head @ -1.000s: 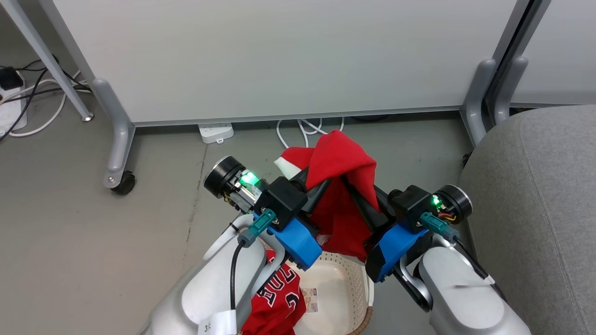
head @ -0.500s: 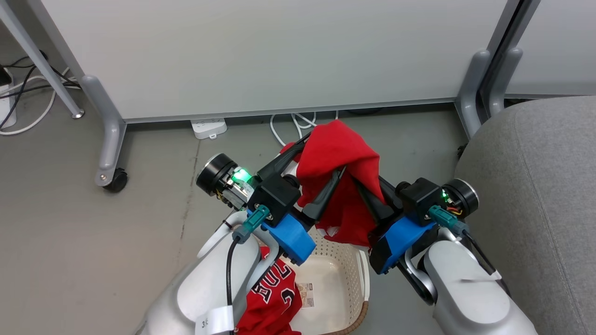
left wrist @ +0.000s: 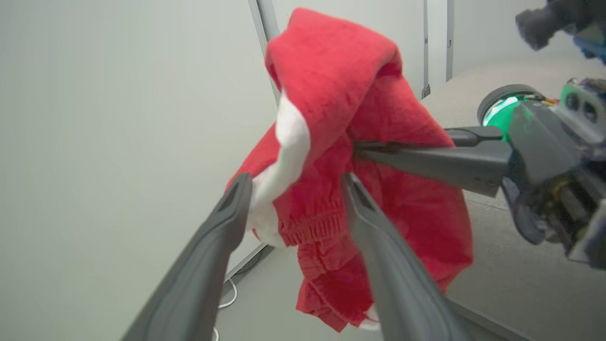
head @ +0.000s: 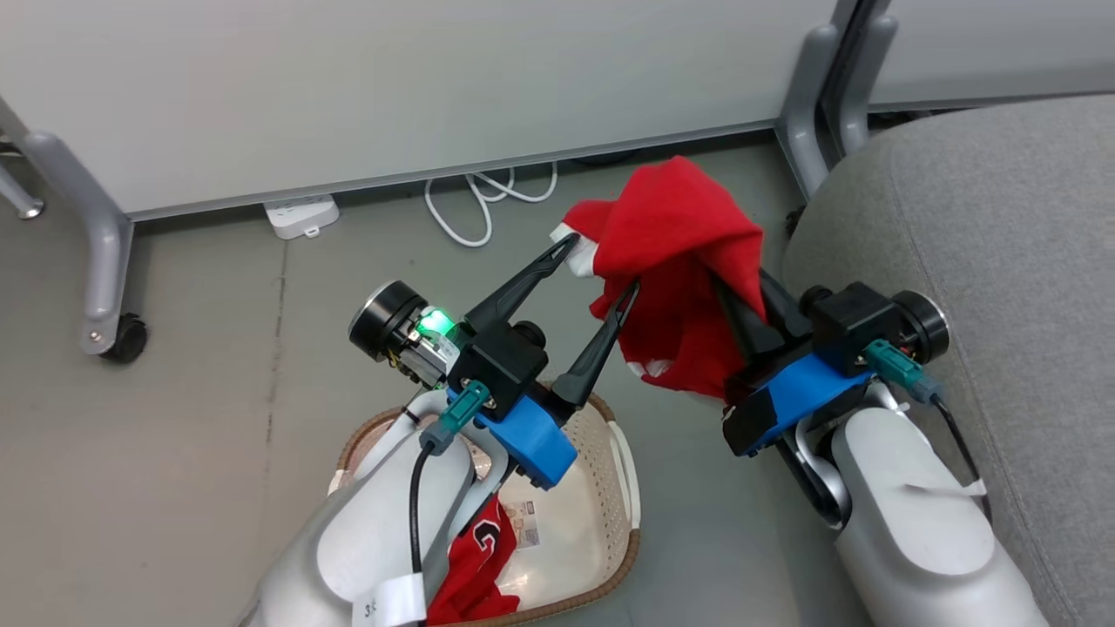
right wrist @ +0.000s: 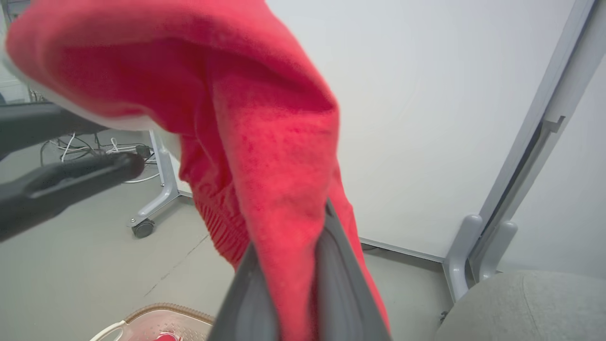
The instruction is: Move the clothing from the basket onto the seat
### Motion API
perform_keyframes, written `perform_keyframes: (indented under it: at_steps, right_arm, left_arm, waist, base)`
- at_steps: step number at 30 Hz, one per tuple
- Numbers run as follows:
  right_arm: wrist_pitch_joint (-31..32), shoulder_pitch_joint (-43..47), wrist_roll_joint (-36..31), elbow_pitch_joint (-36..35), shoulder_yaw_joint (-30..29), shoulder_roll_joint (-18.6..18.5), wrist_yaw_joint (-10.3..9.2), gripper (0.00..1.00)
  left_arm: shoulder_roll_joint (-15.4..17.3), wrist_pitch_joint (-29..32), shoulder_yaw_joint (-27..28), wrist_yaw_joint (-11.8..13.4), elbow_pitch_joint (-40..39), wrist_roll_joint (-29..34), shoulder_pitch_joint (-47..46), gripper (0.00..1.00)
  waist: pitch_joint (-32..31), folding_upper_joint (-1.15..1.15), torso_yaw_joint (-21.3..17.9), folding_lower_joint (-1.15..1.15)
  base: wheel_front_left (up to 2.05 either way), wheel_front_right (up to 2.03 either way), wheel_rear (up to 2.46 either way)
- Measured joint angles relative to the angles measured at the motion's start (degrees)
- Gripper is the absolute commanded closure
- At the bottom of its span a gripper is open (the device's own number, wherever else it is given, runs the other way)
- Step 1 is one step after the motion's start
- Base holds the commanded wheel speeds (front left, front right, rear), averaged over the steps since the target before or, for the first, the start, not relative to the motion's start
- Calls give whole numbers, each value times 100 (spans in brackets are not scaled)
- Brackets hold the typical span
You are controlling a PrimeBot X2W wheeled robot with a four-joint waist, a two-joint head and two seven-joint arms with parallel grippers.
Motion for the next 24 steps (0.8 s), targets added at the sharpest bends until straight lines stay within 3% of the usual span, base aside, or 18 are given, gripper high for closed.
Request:
perform_keyframes:
  at_steps: [24]
  right_arm:
    - [0,329,-226,-1036,-1856,13,0,100]
  left_arm:
    - [255,0,-505,0,-326,88,-1,0]
  waist:
    - [746,0,-1664,0]
  base:
    - [0,0,0]
